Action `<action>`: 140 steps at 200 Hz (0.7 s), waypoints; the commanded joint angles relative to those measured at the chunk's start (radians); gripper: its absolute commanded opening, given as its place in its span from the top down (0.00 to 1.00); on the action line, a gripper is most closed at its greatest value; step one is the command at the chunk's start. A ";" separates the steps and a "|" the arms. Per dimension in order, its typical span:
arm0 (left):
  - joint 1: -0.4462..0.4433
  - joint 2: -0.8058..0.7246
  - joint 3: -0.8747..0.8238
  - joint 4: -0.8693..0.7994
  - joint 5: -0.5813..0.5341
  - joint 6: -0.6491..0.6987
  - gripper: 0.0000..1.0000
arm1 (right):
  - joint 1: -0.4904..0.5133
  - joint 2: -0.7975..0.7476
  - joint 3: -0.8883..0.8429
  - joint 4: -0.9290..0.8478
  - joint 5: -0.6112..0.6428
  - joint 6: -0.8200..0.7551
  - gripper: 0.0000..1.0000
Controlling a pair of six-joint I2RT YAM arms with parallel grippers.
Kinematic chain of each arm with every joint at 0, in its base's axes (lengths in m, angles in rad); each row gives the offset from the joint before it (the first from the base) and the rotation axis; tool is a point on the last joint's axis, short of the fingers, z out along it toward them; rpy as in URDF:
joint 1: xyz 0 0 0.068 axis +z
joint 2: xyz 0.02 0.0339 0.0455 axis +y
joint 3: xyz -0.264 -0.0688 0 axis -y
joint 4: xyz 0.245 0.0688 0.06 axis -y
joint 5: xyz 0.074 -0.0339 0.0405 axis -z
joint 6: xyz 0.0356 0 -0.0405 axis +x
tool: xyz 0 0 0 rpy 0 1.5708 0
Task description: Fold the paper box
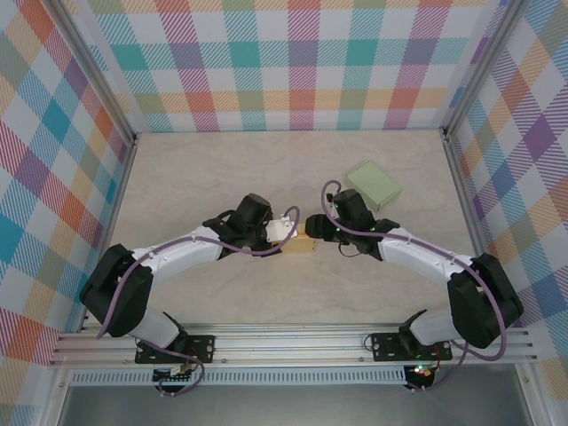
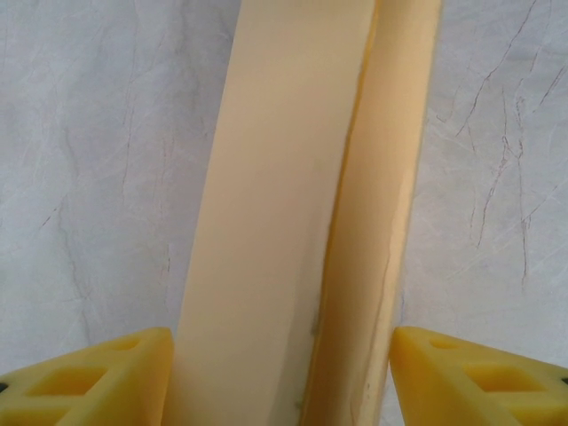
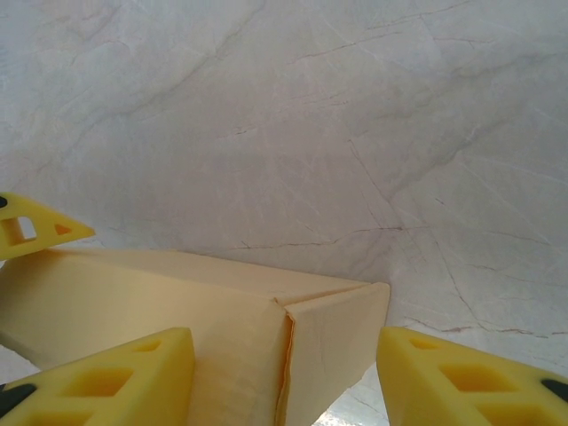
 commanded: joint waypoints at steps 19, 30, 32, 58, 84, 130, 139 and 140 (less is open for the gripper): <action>-0.005 -0.015 0.010 -0.002 -0.024 -0.023 0.34 | -0.003 0.027 -0.064 -0.012 -0.007 0.026 0.47; -0.005 -0.018 0.006 0.000 -0.024 -0.025 0.34 | -0.003 0.032 -0.071 -0.010 -0.010 0.028 0.48; -0.005 -0.017 0.006 0.001 -0.024 -0.025 0.33 | -0.003 0.033 -0.071 -0.009 -0.011 0.028 0.48; -0.006 -0.044 -0.012 0.023 -0.002 -0.042 0.30 | -0.003 0.048 -0.077 -0.016 -0.010 0.027 0.51; -0.003 -0.088 -0.030 0.052 0.024 -0.070 0.21 | -0.002 0.067 -0.086 -0.023 -0.001 0.026 0.51; 0.004 -0.206 -0.073 0.127 0.078 -0.200 0.00 | -0.003 0.069 -0.093 -0.023 0.010 0.021 0.51; 0.007 -0.229 -0.075 0.141 0.072 -0.248 0.00 | -0.002 0.069 -0.090 -0.024 0.009 0.018 0.51; 0.008 -0.232 -0.075 0.143 0.070 -0.256 0.00 | -0.002 0.070 -0.089 -0.025 0.009 0.018 0.51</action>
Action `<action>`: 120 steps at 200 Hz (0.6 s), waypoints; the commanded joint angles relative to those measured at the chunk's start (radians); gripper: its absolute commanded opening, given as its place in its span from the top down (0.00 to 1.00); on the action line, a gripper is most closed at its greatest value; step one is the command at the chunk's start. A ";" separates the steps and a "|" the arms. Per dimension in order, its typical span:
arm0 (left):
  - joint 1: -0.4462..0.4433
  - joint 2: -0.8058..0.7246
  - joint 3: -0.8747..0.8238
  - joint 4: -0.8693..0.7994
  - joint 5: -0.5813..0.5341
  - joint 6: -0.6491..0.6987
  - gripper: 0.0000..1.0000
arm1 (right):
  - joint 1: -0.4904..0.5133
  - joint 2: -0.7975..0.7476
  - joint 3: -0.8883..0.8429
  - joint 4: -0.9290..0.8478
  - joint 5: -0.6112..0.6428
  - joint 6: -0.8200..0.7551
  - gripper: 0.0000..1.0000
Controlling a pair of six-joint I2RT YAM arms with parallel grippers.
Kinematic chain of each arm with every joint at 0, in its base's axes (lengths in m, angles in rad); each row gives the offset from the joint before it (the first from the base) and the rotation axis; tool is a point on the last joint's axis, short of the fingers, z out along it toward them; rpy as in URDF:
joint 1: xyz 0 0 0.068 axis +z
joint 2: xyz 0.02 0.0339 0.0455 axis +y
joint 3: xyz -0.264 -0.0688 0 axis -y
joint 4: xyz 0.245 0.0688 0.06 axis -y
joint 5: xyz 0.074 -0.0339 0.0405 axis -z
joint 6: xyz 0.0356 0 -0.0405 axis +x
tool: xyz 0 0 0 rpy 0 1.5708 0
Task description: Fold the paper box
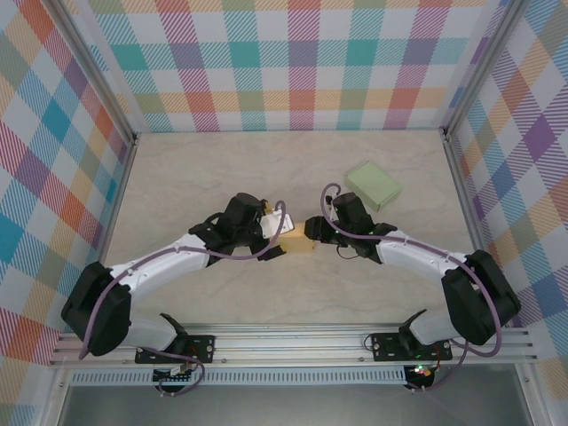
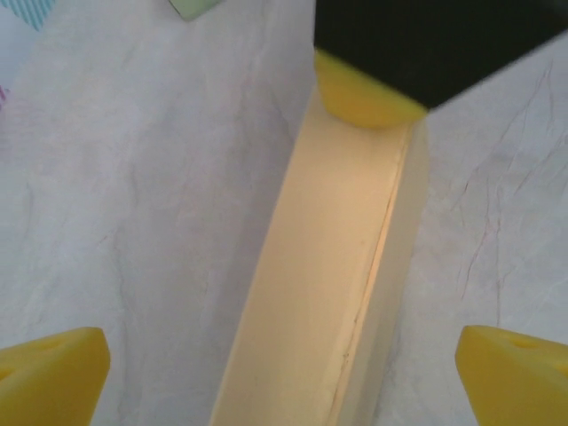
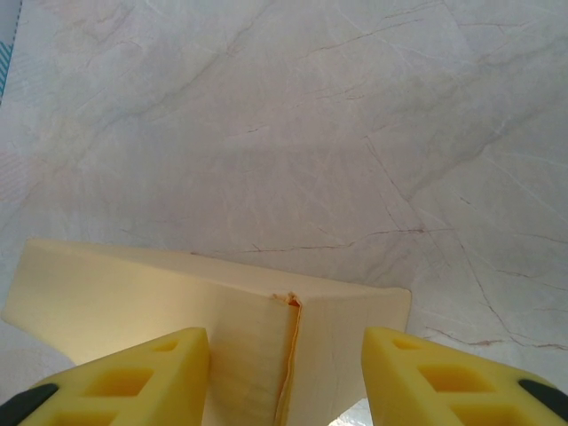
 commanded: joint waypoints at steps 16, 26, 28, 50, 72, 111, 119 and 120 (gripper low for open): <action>0.012 -0.108 -0.023 0.101 -0.034 -0.267 0.00 | -0.002 0.046 -0.040 -0.132 0.039 -0.013 0.51; 0.022 -0.126 -0.028 0.118 -0.084 -0.380 0.00 | 0.000 0.046 -0.040 -0.131 0.037 -0.014 0.51; 0.025 -0.130 -0.029 0.120 -0.091 -0.404 0.00 | -0.001 0.046 -0.040 -0.131 0.036 -0.014 0.51; 0.054 -0.156 -0.043 0.114 -0.172 -0.674 0.00 | -0.002 0.045 -0.039 -0.131 0.034 -0.017 0.51; 0.081 -0.161 -0.070 0.103 -0.161 -0.853 0.00 | -0.001 0.044 -0.035 -0.132 0.029 -0.023 0.51; 0.094 -0.155 -0.157 0.172 -0.147 -1.034 0.00 | 0.000 0.043 -0.025 -0.137 0.023 -0.031 0.51; 0.095 -0.153 -0.168 0.171 -0.166 -1.055 0.00 | 0.000 0.043 -0.024 -0.137 0.019 -0.032 0.51; 0.095 -0.153 -0.169 0.171 -0.167 -1.058 0.01 | 0.000 0.044 -0.024 -0.138 0.019 -0.032 0.51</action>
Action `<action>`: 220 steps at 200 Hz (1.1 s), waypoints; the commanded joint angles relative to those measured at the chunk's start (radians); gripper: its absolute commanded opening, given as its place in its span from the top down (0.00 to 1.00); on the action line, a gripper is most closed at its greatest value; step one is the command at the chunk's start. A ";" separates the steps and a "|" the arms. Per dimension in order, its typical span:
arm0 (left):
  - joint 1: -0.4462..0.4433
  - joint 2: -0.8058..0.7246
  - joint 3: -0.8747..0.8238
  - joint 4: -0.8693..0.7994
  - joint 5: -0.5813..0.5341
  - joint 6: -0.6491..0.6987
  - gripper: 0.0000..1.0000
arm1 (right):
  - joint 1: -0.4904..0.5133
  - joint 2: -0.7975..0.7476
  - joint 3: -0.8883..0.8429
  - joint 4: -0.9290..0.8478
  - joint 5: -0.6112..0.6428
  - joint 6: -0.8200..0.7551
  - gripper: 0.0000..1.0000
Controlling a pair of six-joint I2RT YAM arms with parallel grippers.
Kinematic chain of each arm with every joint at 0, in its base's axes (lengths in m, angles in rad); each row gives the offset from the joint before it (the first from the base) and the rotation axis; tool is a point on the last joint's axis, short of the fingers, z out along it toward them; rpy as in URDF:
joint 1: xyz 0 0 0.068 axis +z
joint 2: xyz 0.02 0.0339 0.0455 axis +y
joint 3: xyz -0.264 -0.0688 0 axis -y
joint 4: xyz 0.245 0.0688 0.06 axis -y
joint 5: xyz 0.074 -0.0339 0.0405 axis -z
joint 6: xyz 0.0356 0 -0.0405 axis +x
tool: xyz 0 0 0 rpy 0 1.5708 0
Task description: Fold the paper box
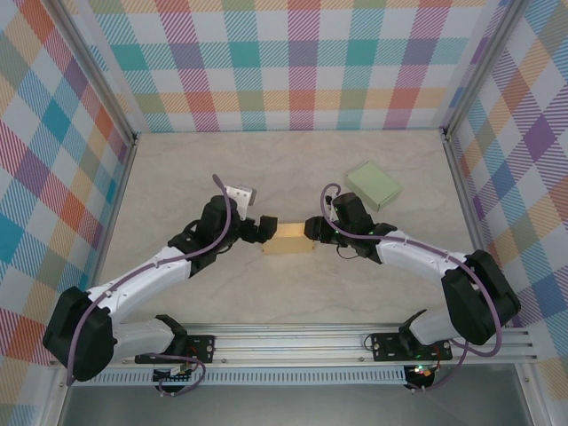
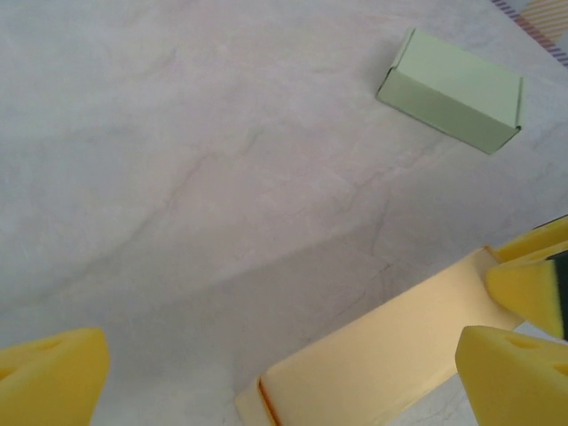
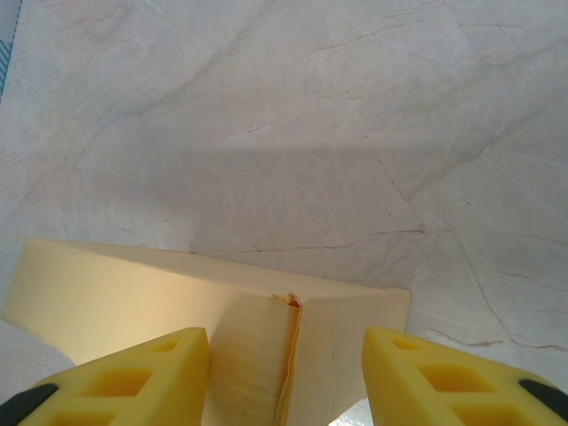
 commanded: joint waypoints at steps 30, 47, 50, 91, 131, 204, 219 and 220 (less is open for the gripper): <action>0.009 0.020 -0.064 0.066 0.009 -0.204 0.04 | 0.000 0.051 -0.019 -0.135 0.015 -0.027 0.51; 0.011 0.042 -0.069 0.079 0.019 -0.211 0.07 | 0.002 0.055 -0.017 -0.133 0.010 -0.025 0.51; 0.012 0.045 -0.071 0.083 0.021 -0.213 0.07 | 0.002 0.056 -0.016 -0.133 0.010 -0.025 0.51; 0.030 0.112 -0.073 0.110 0.081 -0.234 0.17 | 0.005 0.060 -0.013 -0.131 0.009 -0.024 0.53; 0.035 0.137 -0.141 0.166 0.133 -0.288 0.30 | 0.005 0.053 -0.030 -0.110 -0.006 -0.021 0.55; 0.046 0.143 -0.223 0.210 0.117 -0.328 0.89 | 0.005 0.036 -0.074 -0.068 -0.018 -0.016 0.79; 0.048 0.127 -0.232 0.207 0.107 -0.326 0.91 | 0.005 0.027 -0.083 -0.060 -0.013 -0.017 0.85; 0.048 0.126 -0.233 0.207 0.107 -0.325 0.91 | 0.005 0.027 -0.083 -0.060 -0.013 -0.017 0.85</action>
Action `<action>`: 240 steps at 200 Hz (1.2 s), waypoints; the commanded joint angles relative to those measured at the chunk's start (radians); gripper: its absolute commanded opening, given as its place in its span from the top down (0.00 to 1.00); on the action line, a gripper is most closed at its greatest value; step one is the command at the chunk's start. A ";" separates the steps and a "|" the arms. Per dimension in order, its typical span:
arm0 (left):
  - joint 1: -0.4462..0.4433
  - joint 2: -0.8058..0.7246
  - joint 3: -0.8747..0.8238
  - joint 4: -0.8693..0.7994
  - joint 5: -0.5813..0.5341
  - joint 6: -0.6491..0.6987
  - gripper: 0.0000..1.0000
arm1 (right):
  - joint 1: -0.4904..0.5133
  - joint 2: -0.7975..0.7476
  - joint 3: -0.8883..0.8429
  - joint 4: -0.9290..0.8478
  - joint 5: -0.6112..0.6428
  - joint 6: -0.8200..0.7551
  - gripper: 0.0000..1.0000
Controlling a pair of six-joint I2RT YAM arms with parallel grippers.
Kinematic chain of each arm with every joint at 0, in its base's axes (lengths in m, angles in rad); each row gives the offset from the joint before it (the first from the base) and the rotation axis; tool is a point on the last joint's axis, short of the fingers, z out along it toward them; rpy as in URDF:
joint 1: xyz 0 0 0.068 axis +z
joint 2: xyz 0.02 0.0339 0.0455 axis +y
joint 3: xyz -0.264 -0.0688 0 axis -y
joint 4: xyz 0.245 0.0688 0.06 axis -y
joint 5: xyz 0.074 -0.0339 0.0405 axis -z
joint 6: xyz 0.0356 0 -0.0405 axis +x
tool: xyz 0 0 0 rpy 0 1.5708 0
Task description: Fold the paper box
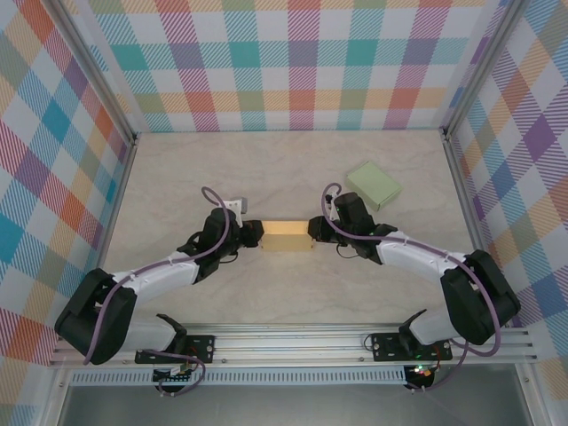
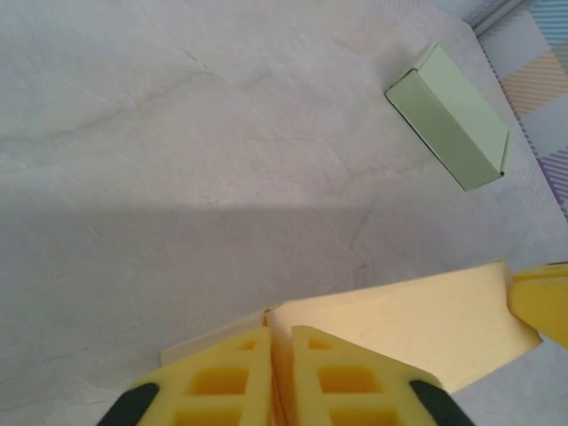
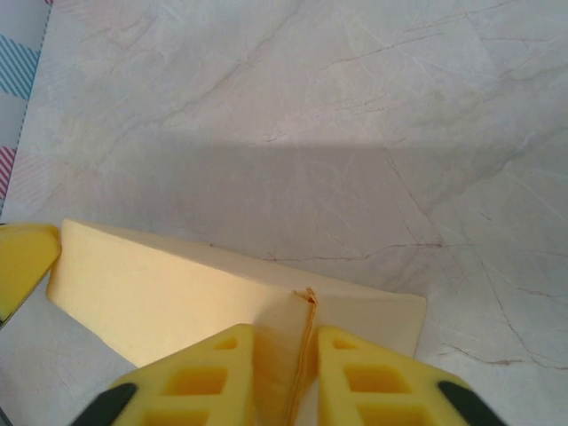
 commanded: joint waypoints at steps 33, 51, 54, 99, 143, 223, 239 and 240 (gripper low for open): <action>0.005 -0.035 -0.037 -0.091 -0.006 0.052 0.73 | 0.005 0.032 -0.055 -0.125 0.005 -0.024 0.84; 0.005 -0.059 0.014 -0.114 0.007 0.115 0.54 | 0.006 0.037 -0.040 -0.135 0.000 -0.031 0.84; 0.005 -0.063 0.024 -0.121 0.009 0.127 0.47 | 0.005 0.037 -0.038 -0.137 0.000 -0.034 0.84; 0.005 -0.100 0.156 -0.196 0.053 0.512 0.01 | 0.008 0.040 -0.012 -0.154 -0.008 -0.043 0.82; 0.004 -0.044 0.197 -0.295 0.338 1.085 0.00 | 0.008 0.039 0.003 -0.168 -0.017 -0.048 0.82; -0.022 0.194 0.403 -0.536 0.308 1.340 0.00 | 0.010 0.036 0.017 -0.187 -0.021 -0.053 0.81; -0.039 0.225 0.423 -0.551 0.261 1.361 0.00 | 0.010 0.034 0.018 -0.192 -0.021 -0.055 0.81; -0.040 0.227 0.424 -0.552 0.258 1.362 0.00 | 0.009 0.034 0.018 -0.192 -0.021 -0.056 0.81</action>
